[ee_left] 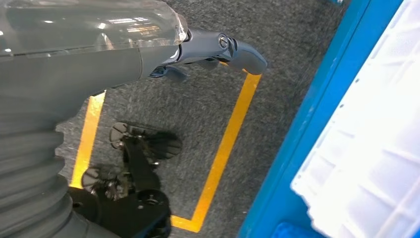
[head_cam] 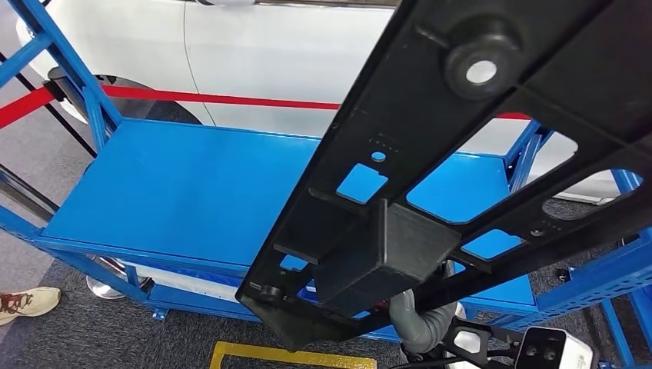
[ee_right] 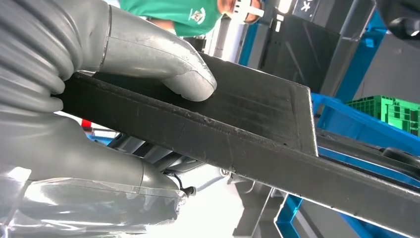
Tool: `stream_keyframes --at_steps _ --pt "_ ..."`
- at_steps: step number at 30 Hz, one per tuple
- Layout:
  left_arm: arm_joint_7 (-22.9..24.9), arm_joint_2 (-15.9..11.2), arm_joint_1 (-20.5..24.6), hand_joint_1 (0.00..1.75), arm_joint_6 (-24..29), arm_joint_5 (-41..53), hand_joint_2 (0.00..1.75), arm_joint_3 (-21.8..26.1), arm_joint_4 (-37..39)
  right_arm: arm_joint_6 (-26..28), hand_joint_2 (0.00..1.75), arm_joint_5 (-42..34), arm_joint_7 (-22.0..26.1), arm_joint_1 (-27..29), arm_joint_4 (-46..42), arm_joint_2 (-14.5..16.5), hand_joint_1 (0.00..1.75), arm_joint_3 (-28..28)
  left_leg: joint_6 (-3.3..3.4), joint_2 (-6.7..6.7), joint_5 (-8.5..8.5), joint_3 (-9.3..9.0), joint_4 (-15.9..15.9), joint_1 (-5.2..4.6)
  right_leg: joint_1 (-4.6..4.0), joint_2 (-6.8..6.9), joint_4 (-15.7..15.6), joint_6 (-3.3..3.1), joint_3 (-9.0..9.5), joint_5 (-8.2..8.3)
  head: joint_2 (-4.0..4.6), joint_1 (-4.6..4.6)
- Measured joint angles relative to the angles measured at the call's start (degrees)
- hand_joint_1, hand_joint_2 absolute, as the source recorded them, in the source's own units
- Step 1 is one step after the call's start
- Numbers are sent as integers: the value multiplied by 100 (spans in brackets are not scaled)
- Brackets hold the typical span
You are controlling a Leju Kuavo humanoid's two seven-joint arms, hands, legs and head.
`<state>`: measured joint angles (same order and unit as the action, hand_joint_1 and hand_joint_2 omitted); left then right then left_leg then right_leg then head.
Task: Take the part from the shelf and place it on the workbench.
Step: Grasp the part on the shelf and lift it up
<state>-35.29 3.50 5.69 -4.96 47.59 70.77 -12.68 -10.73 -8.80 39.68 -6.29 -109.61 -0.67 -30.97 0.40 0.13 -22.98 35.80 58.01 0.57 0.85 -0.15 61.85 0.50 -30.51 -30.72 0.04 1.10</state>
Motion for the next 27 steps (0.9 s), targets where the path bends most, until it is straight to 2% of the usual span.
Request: stream_keyframes --at_steps 1,2,4,5,6,7,9,10,11,12,13,14,16,17,18,20,21,23,25,26,27 --pt "-2 2 1 0 12 1 175 -1 0 68 175 52 1 -2 4 -8 171 3 -31 -6 22 20 21 -4 -12 -9 -205 -26 120 25 0 -1" --pt "-4 2 2 0 24 2 175 -1 0 136 175 99 1 -6 10 -15 171 7 -66 -12 50 34 33 -8 -27 -20 -286 -60 151 22 0 1" --pt "-9 2 0 0 40 -2 175 -1 0 217 175 109 0 -21 37 -33 171 9 -144 -20 111 58 26 -3 -40 -26 -295 -145 98 89 0 -4" --pt "-12 3 -4 0 45 -3 175 -2 0 217 175 75 -2 -38 53 -42 171 7 -179 -21 83 96 50 5 -35 -25 -309 -194 59 128 0 -2" --pt "-14 4 -11 0 48 -4 175 -2 0 202 175 36 -3 -55 67 -50 171 3 -207 -21 -34 156 142 13 -29 -24 -321 -246 8 179 0 -1" --pt "-16 6 -14 0 50 -3 175 -2 0 177 175 7 -3 -74 76 -58 171 -1 -228 -20 -243 247 349 19 -21 -24 -331 -286 -55 234 0 3" --pt "-17 9 -9 0 50 1 175 -2 0 130 175 -16 -3 -106 82 -72 171 -17 -256 -18 -773 480 1070 22 -33 -38 -327 -326 -189 330 0 9" --pt "-17 9 -5 0 50 2 175 -2 0 111 175 -17 -3 -118 86 -80 171 -29 -260 -18 -943 567 1438 21 -46 -47 -325 -331 -253 377 0 9" --pt "-18 9 -2 0 50 4 175 -3 0 101 175 -15 -3 -130 90 -91 171 -45 -253 -19 -994 585 1671 18 -61 -62 -323 -334 -311 422 0 10" --pt "-19 9 -2 0 50 6 175 -3 0 95 175 -10 -3 -143 93 -101 171 -63 -233 -21 -934 502 1693 12 -76 -83 -321 -335 -360 463 0 9" --pt "-19 9 -3 0 51 8 175 -4 0 92 175 -7 -3 -158 96 -110 171 -82 -198 -32 -807 311 1497 0 -91 -110 -321 -333 -400 499 0 10" --pt "-19 7 -1 0 53 11 175 -4 0 87 175 -7 -3 -179 96 -118 171 -103 -142 -74 -666 22 1108 -19 -103 -141 -320 -331 -428 533 0 9" --pt "-21 -13 6 0 57 20 175 -5 -2 64 175 -12 -3 -231 93 -127 171 -150 -17 -211 -556 -543 267 -55 -119 -192 -319 -308 -470 591 0 8" --pt "-23 -22 10 0 59 27 175 -5 -2 51 175 -15 -3 -254 91 -129 171 -175 22 -263 -555 -704 2 -74 -113 -216 -318 -285 -484 622 0 7" --pt "-24 -30 11 0 61 33 175 -6 -3 40 175 -18 -3 -270 90 -132 171 -198 39 -272 -576 -762 -117 -88 -102 -241 -321 -253 -494 650 0 8" --pt "-25 -24 12 0 63 40 175 -8 -2 32 175 -21 -3 -279 85 -142 171 -229 49 -192 -520 -773 -205 -87 -86 -291 -314 -186 -506 689 0 9" --pt "-25 -19 13 0 64 43 175 -10 -2 32 175 -22 -2 -282 79 -152 171 -240 66 -143 -480 -783 -252 -69 -93 -274 -250 -154 -542 639 0 0" --pt "-22 -9 10 0 65 52 175 -20 -2 34 175 -12 0 -284 64 -177 171 -258 97 -37 -401 -778 -317 -31 -95 -172 185 -100 -744 336 0 -23" --pt "-19 -9 -7 0 64 72 175 -37 -2 46 175 6 0 -258 54 -204 171 -281 111 62 -376 -723 -300 -31 -59 -82 890 -42 -1046 -41 0 -35" --pt "-17 -9 -16 0 61 86 175 -48 -2 54 175 18 0 -232 49 -218 171 -289 107 116 -374 -696 -280 -29 -31 -58 1123 -13 -1127 -117 1 -35" --pt "-17 -8 -20 0 57 101 175 -61 -2 60 175 30 0 -210 40 -232 171 -294 99 168 -376 -672 -254 -23 -2 -34 1168 17 -1112 -92 1 -35"
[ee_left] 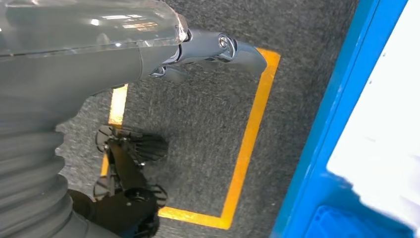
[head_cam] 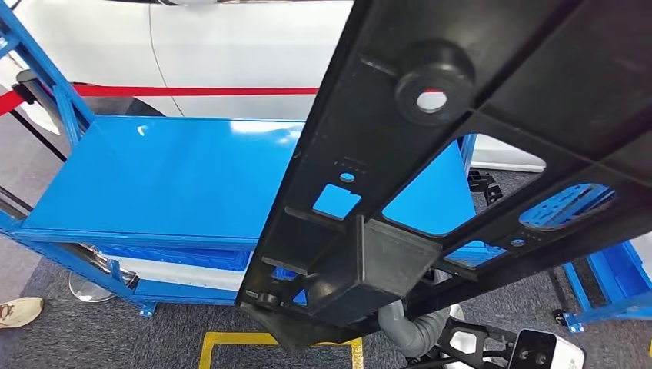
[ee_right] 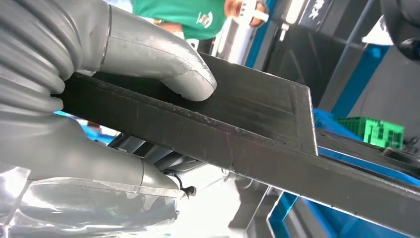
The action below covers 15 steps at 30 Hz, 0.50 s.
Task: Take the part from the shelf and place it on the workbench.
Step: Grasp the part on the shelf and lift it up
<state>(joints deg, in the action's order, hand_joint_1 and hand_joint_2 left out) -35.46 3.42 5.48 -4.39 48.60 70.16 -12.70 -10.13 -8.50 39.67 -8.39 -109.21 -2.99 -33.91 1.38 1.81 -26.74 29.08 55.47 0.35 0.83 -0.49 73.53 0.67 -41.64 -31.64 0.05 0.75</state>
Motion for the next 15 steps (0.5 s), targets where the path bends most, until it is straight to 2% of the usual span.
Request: stream_keyframes --at_steps 1,3,4,5,8,10,11,13,14,15 --pt "1 2 0 0 -4 18 175 -15 0 3 175 18 0 15 -13 -12 171 -3 -17 46 -10 21 35 10 28 31 -174 28 125 121 0 -1" --pt "2 6 11 0 -9 48 175 -46 -1 2 175 59 1 27 -48 -24 171 -12 -86 120 -58 62 131 25 53 170 -871 56 539 391 -1 -2" --pt "2 5 20 0 -9 58 175 -59 -1 -3 175 74 1 32 -68 -28 171 -19 -130 148 -89 82 189 19 53 223 -1144 33 683 462 -1 1" --pt "3 3 31 0 -9 64 175 -69 -1 -7 175 82 2 40 -85 -32 171 -25 -170 173 -113 97 231 9 42 252 -1294 -1 752 477 -1 3" --pt "5 1 62 0 -9 64 175 -86 0 -13 175 87 1 61 -111 -40 171 -35 -263 231 -135 101 251 8 21 158 -1321 -129 719 477 -1 5" --pt "6 2 74 0 -11 63 175 -88 0 -15 175 88 1 62 -121 -42 171 -44 -317 121 -294 172 426 31 36 93 -1343 -196 705 507 -1 7" --pt "5 1 75 0 -12 62 175 -88 0 -16 175 88 2 62 -128 -41 171 -53 -337 28 -465 286 686 39 40 62 -1350 -224 696 521 -1 8" --pt "5 -3 60 0 -14 61 175 -89 0 -17 175 92 -1 64 -135 -41 171 -68 -349 -101 -845 636 1470 41 23 -15 -1349 -256 668 538 -1 9" --pt "6 -5 49 0 -13 60 175 -89 0 -17 175 93 -2 67 -135 -42 171 -72 -345 -120 -939 787 1790 41 12 -63 -1348 -265 659 544 -1 9" --pt "7 -7 40 0 -12 59 175 -89 0 -17 175 95 -4 69 -135 -42 171 -74 -332 -128 -922 855 1923 40 2 -114 -1346 -271 654 549 -1 9"
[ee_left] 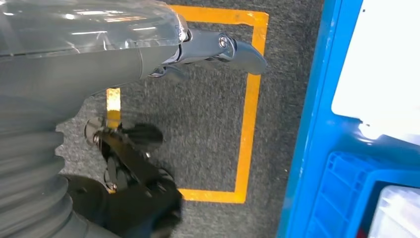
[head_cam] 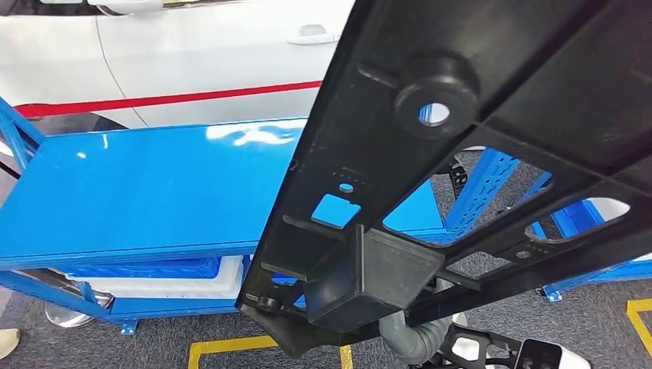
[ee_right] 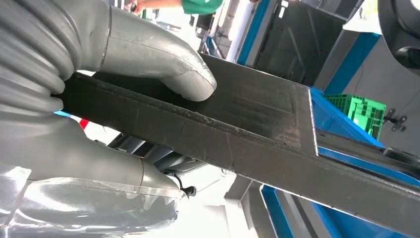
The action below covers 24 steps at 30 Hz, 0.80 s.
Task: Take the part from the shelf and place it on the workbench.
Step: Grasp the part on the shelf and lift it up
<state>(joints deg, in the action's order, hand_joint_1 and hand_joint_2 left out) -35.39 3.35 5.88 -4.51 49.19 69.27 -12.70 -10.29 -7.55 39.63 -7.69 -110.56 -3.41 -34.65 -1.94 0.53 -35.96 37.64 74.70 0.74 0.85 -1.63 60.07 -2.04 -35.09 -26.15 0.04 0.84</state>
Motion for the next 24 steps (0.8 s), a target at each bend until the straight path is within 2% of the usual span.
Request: stream_keyframes --at_steps 1,2,4,5,6,8,10,11,12,13,14,15,16,17,18,20,21,23,24 --pt "1 -1 -3 0 1 0 175 0 0 -1 175 1 -1 2 -1 0 171 -1 22 -10 133 -42 -108 -2 -9 -53 3 -2 1 3 0 0" --pt "1 -1 -2 0 2 0 175 -1 0 -4 175 1 -1 1 -4 1 171 -3 53 -42 347 -185 -430 -5 -15 -107 6 -1 8 5 0 -1" --pt "0 -10 6 0 3 1 175 -1 -1 -11 175 1 -1 -1 -11 1 171 -7 129 -236 704 -530 -1224 -13 -19 -206 14 20 8 18 0 -3" --pt "0 -16 9 0 3 1 175 -1 -1 -15 175 1 -1 0 -14 2 171 -9 155 -316 784 -642 -1482 -21 -15 -249 15 45 -4 32 0 -2" --pt "0 -23 11 0 4 1 175 -2 -1 -16 175 1 -1 6 -16 1 171 -12 171 -368 795 -689 -1600 -32 -4 -290 10 78 -23 52 0 -2" --pt "1 -26 18 0 7 3 175 -3 0 -17 175 -2 -1 24 -19 1 171 -16 201 -304 822 -710 -1663 -37 6 -363 -18 160 -49 98 0 -1" --pt "-1 -24 32 0 11 5 175 -6 0 -20 175 -13 2 40 -24 -1 171 -17 262 -199 896 -732 -1759 -13 -12 -229 80 215 -107 17 0 -14" --pt "-1 -22 33 0 14 5 175 -8 0 -22 175 -17 4 45 -25 -2 171 -18 289 -140 928 -737 -1801 -2 -21 -113 273 230 -196 -117 0 -24" --pt "-1 -23 28 0 14 5 175 -9 0 -24 175 -20 5 52 -24 -3 171 -18 307 -78 943 -732 -1814 -9 -18 9 573 239 -334 -302 0 -33" --pt "-1 -23 17 0 14 5 175 -10 0 -24 175 -21 5 60 -23 -4 171 -19 317 -20 946 -719 -1811 -16 -11 70 928 252 -496 -487 0 -39" --pt "0 -24 7 0 14 5 175 -11 0 -25 175 -21 5 71 -22 -6 171 -19 317 43 946 -706 -1805 -22 -3 94 1239 266 -632 -610 1 -39" --pt "0 -25 2 0 14 5 175 -12 0 -24 175 -21 5 81 -21 -9 171 -19 317 105 946 -696 -1798 -26 3 108 1405 278 -693 -641 1 -39" --pt "0 -25 1 0 15 6 175 -13 0 -24 175 -21 4 87 -20 -12 171 -19 313 163 943 -690 -1789 -27 6 126 1358 284 -644 -565 1 -39" --pt "-1 -24 5 0 15 8 175 -17 0 -25 175 -21 4 90 -20 -14 171 -19 306 217 937 -688 -1777 -27 6 163 1106 283 -487 -411 1 -39" --pt "-1 -23 9 0 16 12 175 -23 0 -25 175 -21 4 89 -20 -15 171 -19 291 262 925 -688 -1757 -30 0 251 716 269 -262 -248 0 -40" --pt "-5 -22 16 0 16 22 175 -38 0 -22 175 -19 4 85 -21 -15 171 -22 240 335 892 -678 -1709 -57 -40 432 95 206 72 -74 0 -38" --pt "-9 -22 20 0 16 30 175 -44 0 -18 175 -17 5 86 -21 -16 171 -25 213 370 879 -674 -1692 -71 -59 477 -38 169 130 -63 0 -36" --pt "-16 -22 31 0 16 42 175 -51 0 -11 175 -15 5 92 -21 -17 171 -30 157 445 870 -677 -1690 -78 -72 394 -66 104 107 -54 0 -34" --pt "-19 -22 38 0 16 48 175 -56 0 -9 175 -14 5 96 -21 -19 171 -33 121 428 844 -676 -1672 -70 -65 352 -81 74 103 -38 0 -34"
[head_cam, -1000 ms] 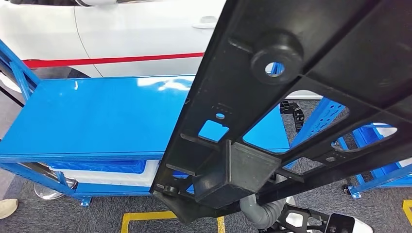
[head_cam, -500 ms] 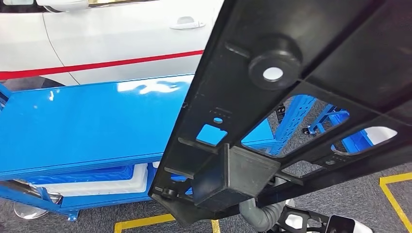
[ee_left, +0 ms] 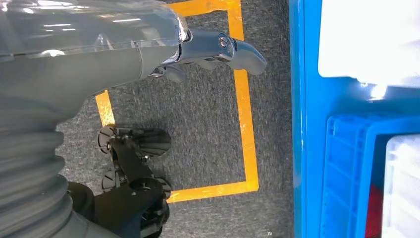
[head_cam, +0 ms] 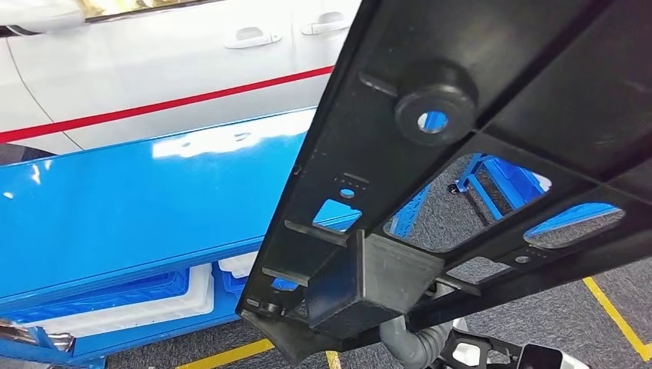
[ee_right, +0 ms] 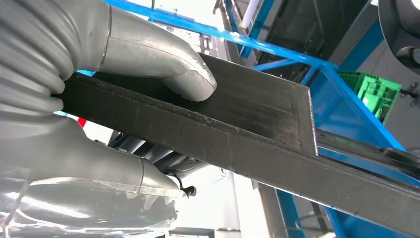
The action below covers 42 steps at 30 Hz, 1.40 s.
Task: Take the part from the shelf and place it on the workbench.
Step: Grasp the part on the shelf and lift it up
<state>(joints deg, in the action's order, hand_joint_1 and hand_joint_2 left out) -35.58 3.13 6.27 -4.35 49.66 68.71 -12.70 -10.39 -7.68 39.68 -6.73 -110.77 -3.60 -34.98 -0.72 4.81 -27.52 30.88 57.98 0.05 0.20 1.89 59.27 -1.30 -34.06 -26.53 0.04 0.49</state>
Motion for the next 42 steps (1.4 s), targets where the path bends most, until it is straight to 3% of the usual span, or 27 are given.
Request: stream_keyframes --at_steps 2,3,5,6,7,9,10,11,13,15,17,19,20,21,22,23,25,27,30,32,34,36,37,38,41,42 --pt "-6 2 9 0 -1 8 175 -17 0 0 175 2 1 4 0 -1 171 -5 -65 -180 -214 105 269 20 26 -84 -31 -59 -6 37 0 2" --pt "-8 3 5 0 0 10 175 -25 0 -2 175 4 1 6 1 -2 171 -9 -90 -304 -406 239 582 32 34 -126 -36 -78 -13 49 0 4" --pt "-9 4 -16 0 1 14 175 -32 0 -10 175 6 0 19 7 -6 171 -13 -108 -415 -758 577 1348 42 29 -230 -33 -98 -32 63 0 3" --pt "-9 4 -26 0 2 14 175 -32 0 -15 175 7 -1 30 11 -10 171 -14 -110 -425 -807 683 1581 45 26 -288 -31 -101 -37 66 0 3" --pt "-12 4 -32 0 2 14 175 -33 0 -23 175 5 -1 40 15 -14 171 -14 -107 -428 -737 691 1596 48 25 -347 -27 -102 -37 69 0 3" --pt "-27 4 -34 0 3 13 175 -34 0 -48 175 2 -1 50 17 -20 171 -15 -80 -496 -329 404 974 60 26 -466 -16 -96 -27 72 0 4" --pt "-38 2 -32 0 3 11 175 -34 0 -65 175 1 -1 50 17 -21 171 -16 -59 -606 -157 220 569 64 21 -519 -8 -82 -29 75 0 3" --pt "-48 1 -33 0 4 10 175 -34 0 -81 175 1 -1 50 17 -21 171 -16 -41 -706 -46 78 242 68 21 -571 1 -60 -41 82 0 3" --pt "-60 -2 -35 0 4 8 175 -37 0 -99 175 1 -1 56 17 -23 171 -16 -6 -818 -22 -11 7 55 34 -656 2 8 -85 114 0 1" --pt "-67 1 -32 0 7 5 175 -39 0 -106 175 1 -1 71 17 -27 171 -16 53 -729 20 -20 -38 55 50 -700 -7 83 -115 139 0 0" --pt "-76 4 -28 0 8 2 175 -40 0 -110 175 -1 -1 78 16 -31 171 -16 131 -620 72 -35 -100 75 33 -529 180 134 -208 -1 0 -12" --pt "-86 4 -47 0 16 -2 175 -40 0 -98 175 38 0 86 15 -33 171 -16 174 -518 90 -34 -124 70 29 -306 795 161 -491 -361 0 -26" --pt "-89 3 -62 0 25 -4 175 -40 0 -85 175 79 -1 97 15 -34 171 -16 181 -468 90 -26 -121 61 40 -267 1169 175 -663 -531 0 -28" --pt "-92 2 -74 0 38 -7 175 -40 0 -70 175 125 -1 112 15 -37 171 -16 181 -423 93 -19 -112 55 53 -252 1444 187 -781 -620 0 -28" --pt "-94 1 -80 0 47 -8 175 -40 0 -59 175 165 -1 125 15 -39 171 -16 181 -385 95 -11 -101 52 65 -244 1533 197 -805 -608 0 -28" --pt "-96 0 -79 0 56 -9 175 -40 0 -54 175 188 -1 134 15 -41 171 -16 177 -360 96 -4 -85 51 75 -234 1403 201 -714 -499 0 -28" --pt "-104 0 -76 0 66 -18 175 -40 0 -57 175 205 -1 139 14 -44 171 -16 155 -338 84 13 -39 49 89 -195 690 186 -303 -188 0 -28" --pt "-120 0 -74 0 76 -28 175 -40 0 -70 175 206 -1 139 12 -45 171 -16 100 -334 64 57 31 28 71 -165 160 151 -37 -30 0 -27" --pt "-147 -2 -74 0 93 -37 175 -40 0 -87 175 199 -1 136 11 -45 171 -16 1 -328 73 106 62 25 45 -177 71 71 -50 18 0 -23" --pt "-156 -5 -78 0 97 -39 175 -40 0 -85 175 191 0 124 11 -43 171 -16 -58 -360 -97 176 201 45 58 -175 27 -20 -86 86 0 -19" --pt "-161 -8 -84 0 99 -39 175 -40 0 -74 175 180 -1 112 11 -38 171 -16 -98 -406 -534 383 742 62 62 -171 6 -84 -155 158 1 -12" --pt "-162 -10 -87 0 101 -40 175 -40 0 -63 175 174 -1 108 12 -36 171 -16 -119 -424 -910 597 1424 68 50 -177 12 -96 -256 230 1 -10" --pt "-162 -10 -88 0 101 -40 175 -40 0 -58 175 172 -1 108 13 -36 171 -16 -121 -426 -956 597 1558 68 47 -183 16 -92 -312 273 0 -9" --pt "-162 -11 -88 0 101 -40 175 -40 0 -50 175 170 -1 108 13 -36 171 -16 -117 -427 -897 487 1468 68 46 -191 20 -84 -368 316 0 -9" --pt "-165 -22 -75 0 101 -40 175 -40 0 -33 175 166 -2 105 11 -36 171 -16 -69 -453 -496 -277 294 55 44 -212 26 -25 -483 449 0 -10" --pt "-169 -27 -67 0 102 -41 175 -40 0 -33 175 166 -2 99 9 -36 171 -16 -40 -468 -414 -437 11 40 42 -215 23 8 -495 492 0 -11"
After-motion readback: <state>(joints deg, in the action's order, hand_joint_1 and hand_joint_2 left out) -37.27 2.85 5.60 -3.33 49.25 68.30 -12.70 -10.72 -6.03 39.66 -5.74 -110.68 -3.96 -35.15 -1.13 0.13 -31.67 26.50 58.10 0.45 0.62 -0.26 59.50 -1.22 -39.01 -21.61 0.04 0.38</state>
